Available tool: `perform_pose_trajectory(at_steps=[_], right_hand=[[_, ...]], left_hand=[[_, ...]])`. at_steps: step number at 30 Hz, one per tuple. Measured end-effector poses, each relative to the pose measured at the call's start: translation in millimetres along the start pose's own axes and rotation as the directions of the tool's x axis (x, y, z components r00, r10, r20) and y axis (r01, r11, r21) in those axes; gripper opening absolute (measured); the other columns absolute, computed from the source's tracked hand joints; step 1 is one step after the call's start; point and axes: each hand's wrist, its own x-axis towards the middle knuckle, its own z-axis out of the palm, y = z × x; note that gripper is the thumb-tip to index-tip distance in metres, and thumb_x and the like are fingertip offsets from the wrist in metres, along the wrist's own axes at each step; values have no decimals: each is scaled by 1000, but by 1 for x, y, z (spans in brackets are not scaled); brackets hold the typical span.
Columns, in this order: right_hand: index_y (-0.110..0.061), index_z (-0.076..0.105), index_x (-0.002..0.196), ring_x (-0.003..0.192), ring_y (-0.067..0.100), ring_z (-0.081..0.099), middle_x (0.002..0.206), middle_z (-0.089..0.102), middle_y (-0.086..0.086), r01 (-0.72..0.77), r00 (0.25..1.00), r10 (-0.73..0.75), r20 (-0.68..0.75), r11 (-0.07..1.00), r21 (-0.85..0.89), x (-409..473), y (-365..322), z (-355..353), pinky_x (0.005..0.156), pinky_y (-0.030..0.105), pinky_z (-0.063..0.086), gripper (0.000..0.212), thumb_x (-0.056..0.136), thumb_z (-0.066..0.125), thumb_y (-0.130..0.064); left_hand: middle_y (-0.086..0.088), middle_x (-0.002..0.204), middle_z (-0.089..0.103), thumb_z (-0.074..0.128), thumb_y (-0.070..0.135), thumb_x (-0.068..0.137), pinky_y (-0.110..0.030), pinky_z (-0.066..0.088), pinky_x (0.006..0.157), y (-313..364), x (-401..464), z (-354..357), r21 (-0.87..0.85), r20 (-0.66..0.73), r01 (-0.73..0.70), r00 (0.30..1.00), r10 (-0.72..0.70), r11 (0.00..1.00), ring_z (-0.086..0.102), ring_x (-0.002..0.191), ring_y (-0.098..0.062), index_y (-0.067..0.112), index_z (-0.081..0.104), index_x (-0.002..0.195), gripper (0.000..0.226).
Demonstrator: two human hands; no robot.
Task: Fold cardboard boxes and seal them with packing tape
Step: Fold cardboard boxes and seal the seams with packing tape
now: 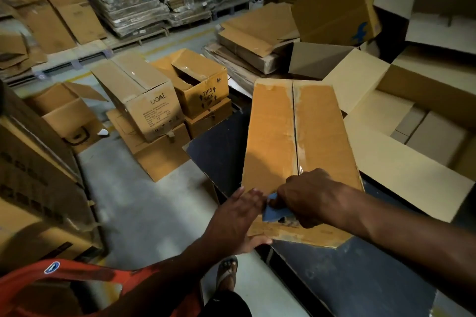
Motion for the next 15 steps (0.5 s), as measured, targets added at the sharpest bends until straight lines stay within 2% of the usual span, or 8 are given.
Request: perform_pose_trajectory(at_steps=[2, 5, 8, 10, 12, 15], right_hand=[[-34, 57, 135, 102, 29, 67, 120, 64, 1, 12, 1000, -12, 14, 1000, -17, 0, -1, -3, 74, 39, 54, 50, 89, 72, -22], [-39, 51, 144, 107, 29, 67, 123, 64, 1, -13, 998, 13, 64, 1000, -7, -4, 7, -1, 84, 46, 56, 65, 86, 74, -20], [-45, 45, 150, 114, 28, 65, 134, 62, -2, -47, 997, 47, 68, 999, 3, -16, 21, 5, 86, 42, 54, 74, 87, 72, -16], [-47, 44, 149, 116, 27, 65, 136, 60, -3, -58, 996, 57, 73, 998, 11, -25, 31, 12, 85, 42, 54, 72, 90, 70, -16], [-48, 49, 144, 112, 26, 65, 131, 61, -5, -68, 996, 67, 52, 997, 23, -32, 40, 21, 86, 44, 56, 61, 93, 68, -19], [-51, 51, 139, 108, 25, 66, 123, 63, -7, -86, 996, 85, 34, 996, 21, -40, 52, 34, 84, 42, 55, 55, 95, 65, -21]], left_hand=[[-9, 157, 49, 76, 38, 93, -49, 40, 117, -17, -16, 16, 98, 52, -88, 995, 83, 991, 37, 151, -21, 5, 52, 149, 69], [-6, 158, 48, 70, 19, 94, -46, 36, 121, -24, -16, 22, 109, 30, -130, 991, 127, 986, 39, 150, -21, 9, 53, 149, 58], [-6, 158, 48, 53, 17, 104, -45, 33, 123, -21, -11, 23, 147, -17, -157, 987, 161, 977, 41, 149, -21, 9, 53, 149, 45], [-6, 158, 47, 63, 19, 101, -46, 36, 121, -23, -12, 24, 152, -24, -144, 989, 149, 978, 41, 149, -21, 10, 53, 149, 49], [-6, 159, 46, 75, 20, 95, -47, 38, 119, -24, -12, 24, 148, -5, -131, 991, 133, 980, 40, 149, -21, 10, 53, 149, 60], [-7, 159, 46, 78, 19, 91, -48, 41, 116, -22, -14, 26, 128, 9, -133, 991, 133, 983, 41, 149, -22, 9, 53, 149, 64]])
